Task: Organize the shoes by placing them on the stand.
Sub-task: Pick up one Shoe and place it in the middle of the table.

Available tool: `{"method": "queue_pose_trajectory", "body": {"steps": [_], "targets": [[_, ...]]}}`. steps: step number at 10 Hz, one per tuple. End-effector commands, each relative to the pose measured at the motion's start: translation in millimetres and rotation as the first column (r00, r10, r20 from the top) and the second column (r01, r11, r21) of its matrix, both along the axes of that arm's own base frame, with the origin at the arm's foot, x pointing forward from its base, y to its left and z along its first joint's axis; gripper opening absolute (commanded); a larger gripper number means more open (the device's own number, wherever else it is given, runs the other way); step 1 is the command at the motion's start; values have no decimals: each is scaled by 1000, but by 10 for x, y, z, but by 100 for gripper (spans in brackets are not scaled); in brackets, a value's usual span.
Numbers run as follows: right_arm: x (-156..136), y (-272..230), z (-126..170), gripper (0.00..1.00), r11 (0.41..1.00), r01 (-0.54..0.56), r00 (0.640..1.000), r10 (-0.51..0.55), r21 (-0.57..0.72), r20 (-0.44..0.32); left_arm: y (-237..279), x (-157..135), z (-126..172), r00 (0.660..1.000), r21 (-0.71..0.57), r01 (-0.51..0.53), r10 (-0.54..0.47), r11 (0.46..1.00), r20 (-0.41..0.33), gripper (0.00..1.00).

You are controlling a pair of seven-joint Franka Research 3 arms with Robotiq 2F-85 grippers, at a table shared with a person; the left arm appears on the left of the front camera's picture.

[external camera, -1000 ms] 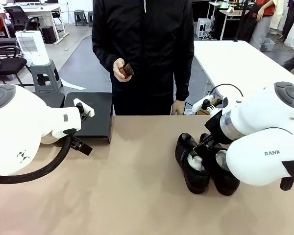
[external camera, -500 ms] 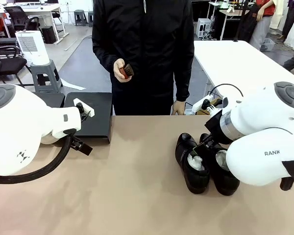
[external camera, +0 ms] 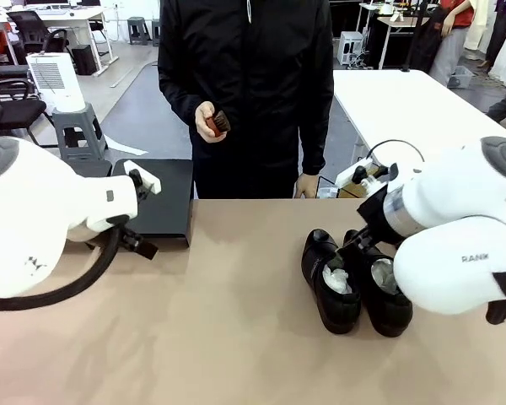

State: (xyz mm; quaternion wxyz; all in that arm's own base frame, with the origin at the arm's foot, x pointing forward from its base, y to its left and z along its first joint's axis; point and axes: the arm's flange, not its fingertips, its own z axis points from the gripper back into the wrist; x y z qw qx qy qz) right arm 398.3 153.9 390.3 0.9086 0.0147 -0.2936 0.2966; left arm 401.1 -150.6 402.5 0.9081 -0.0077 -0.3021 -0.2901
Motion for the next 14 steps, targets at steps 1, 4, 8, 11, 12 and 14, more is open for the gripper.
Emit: {"method": "queue_pose_trajectory", "body": {"steps": [1,4,8,11,12,14], "targets": [[-213,-323,397,100,997,6,1000,-8,79,23,94,-196,542,999,-21,-18,19,1000,47,100],[-334,-924,733,100,983,-1,999,8,184,-34,478,-171,994,998,-109,-57,57,992,-4,100],[-458,-1980,869,100,962,102,992,-79,254,-101,1210,-106,1323,993,-248,-105,87,963,-81,100],[-589,-2563,892,100,946,201,977,-173,254,-127,1562,-182,1459,990,-317,-140,122,938,-76,100],[-635,-2706,874,100,938,222,972,-189,268,-141,1664,-213,1454,988,-318,-148,128,936,-84,100],[-717,-2904,857,100,929,208,974,-167,306,-154,1745,-232,1378,983,-310,-171,141,935,-116,100]]}}
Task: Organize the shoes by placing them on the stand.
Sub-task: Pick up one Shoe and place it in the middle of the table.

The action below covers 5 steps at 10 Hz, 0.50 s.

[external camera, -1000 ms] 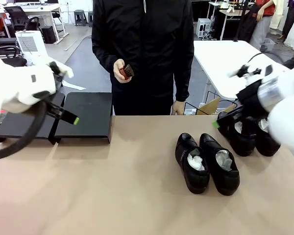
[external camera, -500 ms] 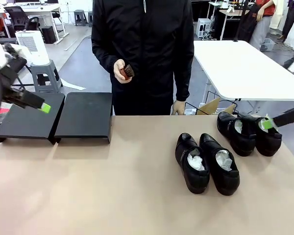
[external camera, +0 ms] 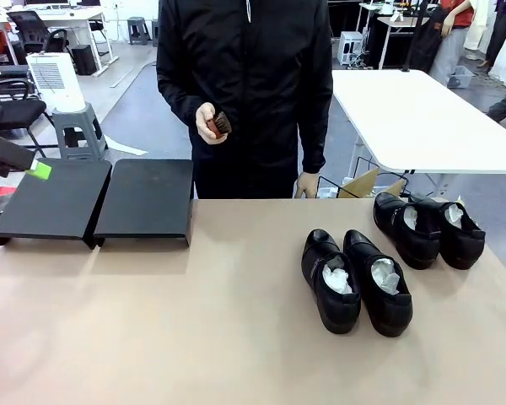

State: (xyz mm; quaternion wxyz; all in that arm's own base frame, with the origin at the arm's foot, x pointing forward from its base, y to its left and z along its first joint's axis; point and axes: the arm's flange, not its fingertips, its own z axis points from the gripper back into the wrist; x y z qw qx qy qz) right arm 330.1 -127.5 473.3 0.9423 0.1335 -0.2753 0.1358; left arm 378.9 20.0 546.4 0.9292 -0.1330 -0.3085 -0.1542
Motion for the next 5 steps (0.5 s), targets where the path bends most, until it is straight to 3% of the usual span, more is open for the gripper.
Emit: {"method": "queue_pose_trajectory", "body": {"steps": [1,3,4,5], "targets": [[-70,-139,34,100,997,-58,998,57,49,25,23,0,-96,999,-1,27,-27,1000,-23,100],[-103,-150,0,100,991,-63,996,54,122,78,-32,22,-154,999,27,33,-32,999,-36,100],[-73,-90,1,100,999,-16,1000,15,39,11,-48,27,-192,999,38,18,-17,999,-43,100],[-73,-90,1,100,999,-16,1000,15,39,11,-46,45,-223,999,41,-5,7,999,-45,100]]}}
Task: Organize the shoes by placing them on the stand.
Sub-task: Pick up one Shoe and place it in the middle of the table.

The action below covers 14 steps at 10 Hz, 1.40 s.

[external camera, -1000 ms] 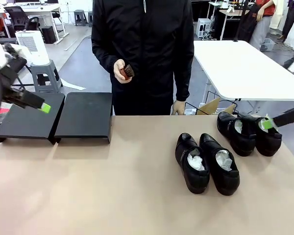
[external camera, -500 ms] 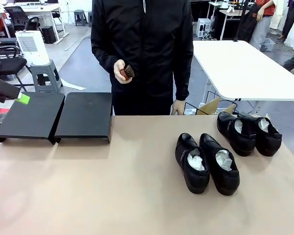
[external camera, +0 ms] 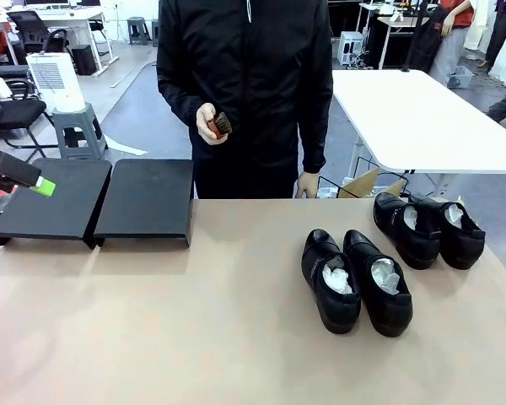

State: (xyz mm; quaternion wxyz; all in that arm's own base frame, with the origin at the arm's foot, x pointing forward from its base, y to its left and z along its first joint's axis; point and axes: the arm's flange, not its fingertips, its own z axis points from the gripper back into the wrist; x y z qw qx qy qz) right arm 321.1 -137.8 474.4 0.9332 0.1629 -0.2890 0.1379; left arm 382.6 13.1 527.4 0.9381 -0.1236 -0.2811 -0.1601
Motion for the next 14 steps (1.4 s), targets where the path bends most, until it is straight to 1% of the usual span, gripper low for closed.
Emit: {"method": "queue_pose_trajectory", "body": {"steps": [1,14], "targets": [[17,13,-10,100,1000,3,1000,-4,-21,-12,14,-14,27,1000,-9,2,-2,1000,6,100],[17,13,-10,100,1000,3,1000,-4,-21,-12,14,-14,27,1000,-9,2,-2,1000,6,100]]}}
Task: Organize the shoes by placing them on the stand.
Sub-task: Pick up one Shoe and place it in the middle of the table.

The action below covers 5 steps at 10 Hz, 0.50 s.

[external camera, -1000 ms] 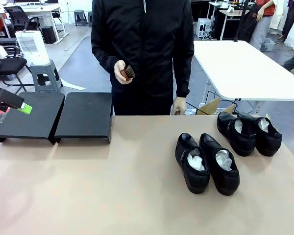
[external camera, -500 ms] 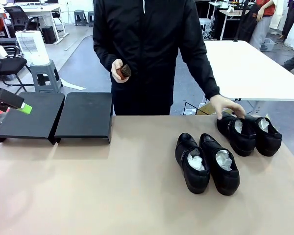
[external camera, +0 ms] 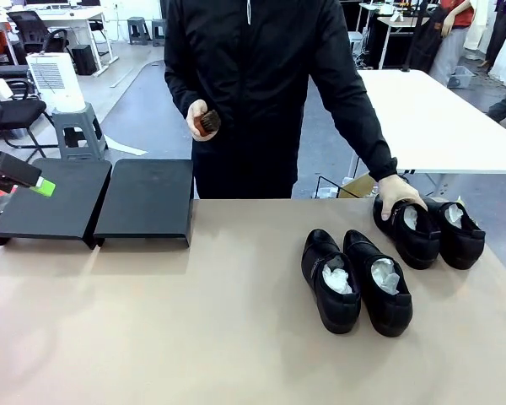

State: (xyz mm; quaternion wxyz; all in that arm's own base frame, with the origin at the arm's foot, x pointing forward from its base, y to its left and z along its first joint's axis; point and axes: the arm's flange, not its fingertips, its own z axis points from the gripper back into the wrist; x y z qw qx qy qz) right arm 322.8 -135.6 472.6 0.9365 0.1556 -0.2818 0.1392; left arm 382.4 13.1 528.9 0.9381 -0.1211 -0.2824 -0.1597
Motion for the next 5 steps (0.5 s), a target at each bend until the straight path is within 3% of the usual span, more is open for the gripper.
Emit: {"method": "queue_pose_trajectory", "body": {"steps": [1,5], "targets": [[0,-9,8,100,1000,3,1000,-3,-4,1,13,-12,12,1000,-14,4,-4,1000,3,100],[0,-9,8,100,1000,3,1000,-3,-4,1,13,-12,12,1000,-14,4,-4,1000,3,100]]}}
